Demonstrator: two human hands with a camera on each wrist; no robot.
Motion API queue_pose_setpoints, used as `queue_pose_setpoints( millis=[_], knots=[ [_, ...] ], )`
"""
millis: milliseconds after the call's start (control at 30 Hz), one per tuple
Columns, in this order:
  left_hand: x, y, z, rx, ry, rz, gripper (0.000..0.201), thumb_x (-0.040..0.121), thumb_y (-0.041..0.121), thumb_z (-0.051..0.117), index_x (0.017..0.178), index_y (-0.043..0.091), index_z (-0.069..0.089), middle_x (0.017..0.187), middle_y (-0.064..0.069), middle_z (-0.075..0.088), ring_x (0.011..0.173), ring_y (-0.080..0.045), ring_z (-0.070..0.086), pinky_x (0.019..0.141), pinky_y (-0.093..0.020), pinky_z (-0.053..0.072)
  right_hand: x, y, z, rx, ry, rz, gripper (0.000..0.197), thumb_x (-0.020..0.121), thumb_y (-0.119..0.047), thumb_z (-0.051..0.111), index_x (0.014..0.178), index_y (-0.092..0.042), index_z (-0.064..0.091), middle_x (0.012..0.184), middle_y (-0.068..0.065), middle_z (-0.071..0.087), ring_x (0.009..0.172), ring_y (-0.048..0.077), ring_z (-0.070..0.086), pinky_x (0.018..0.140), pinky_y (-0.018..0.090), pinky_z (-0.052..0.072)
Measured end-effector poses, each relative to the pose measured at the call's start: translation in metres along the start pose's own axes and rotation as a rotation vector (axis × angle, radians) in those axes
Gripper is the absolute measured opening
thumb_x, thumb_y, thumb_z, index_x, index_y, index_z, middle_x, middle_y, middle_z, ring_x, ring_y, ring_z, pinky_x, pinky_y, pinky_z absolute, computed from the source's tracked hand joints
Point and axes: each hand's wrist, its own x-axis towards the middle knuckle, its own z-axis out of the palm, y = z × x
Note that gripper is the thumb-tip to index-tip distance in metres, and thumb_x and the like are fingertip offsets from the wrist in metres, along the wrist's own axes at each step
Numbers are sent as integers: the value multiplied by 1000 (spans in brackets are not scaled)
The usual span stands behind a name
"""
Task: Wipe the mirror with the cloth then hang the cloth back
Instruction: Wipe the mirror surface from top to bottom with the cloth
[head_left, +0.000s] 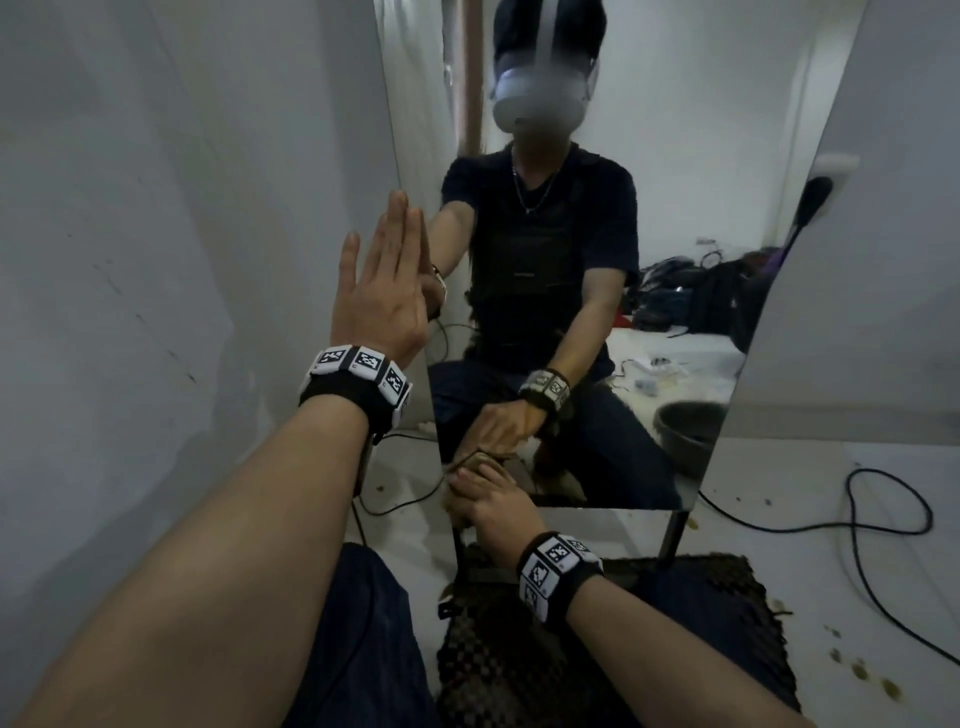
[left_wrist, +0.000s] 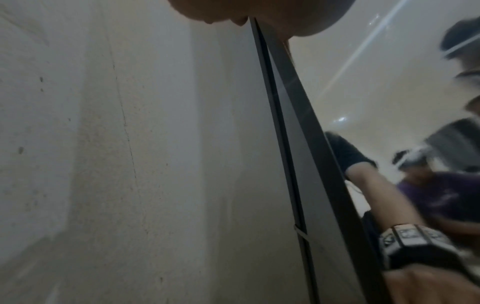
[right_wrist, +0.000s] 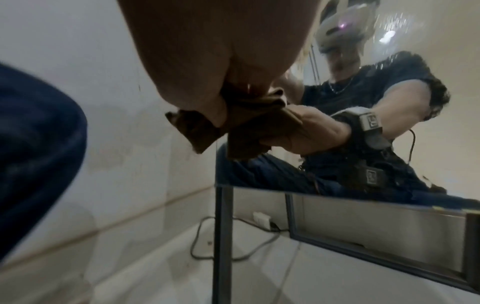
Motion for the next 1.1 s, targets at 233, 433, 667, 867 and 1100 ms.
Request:
queue_pose_setpoints(
  millis=[233,433,667,867,1100],
  knots=[
    [-37,30,16,-186,79,-173,66,96,15,36,154,10,5,163,-7,6,150,-16,6,122,-46,7,5,16,-97,197,543,70,38,81,-6,66,119,-6,66,123,13,64,107,28,63,97,31,44],
    [-101,57,49,-214,-46,-87,67,92,25,41,153,7,17,161,-11,16,148,-23,19,120,-49,15,30,66,-165,24,857,95,40,84,14,56,120,-1,63,132,20,56,128,35,48,107,56,35],
    [-121,65,82,-201,-189,-81,72,93,28,39,154,8,6,163,-10,2,151,-22,2,121,-45,13,6,79,-72,-96,633,82,39,89,1,42,120,-8,65,135,9,56,132,26,44,116,46,24],
    [-121,59,91,-216,-180,-47,73,94,23,43,153,4,3,162,-14,-2,150,-26,-1,122,-45,13,-56,49,45,51,275,156,49,77,-2,43,119,-11,66,132,5,59,127,25,52,119,37,13],
    [-120,58,87,-197,-217,-37,74,96,24,42,153,3,0,162,-15,-5,150,-26,-4,122,-45,15,-56,45,49,100,181,217,50,76,-5,41,120,-10,65,132,5,59,130,21,44,115,39,17]
  ],
)
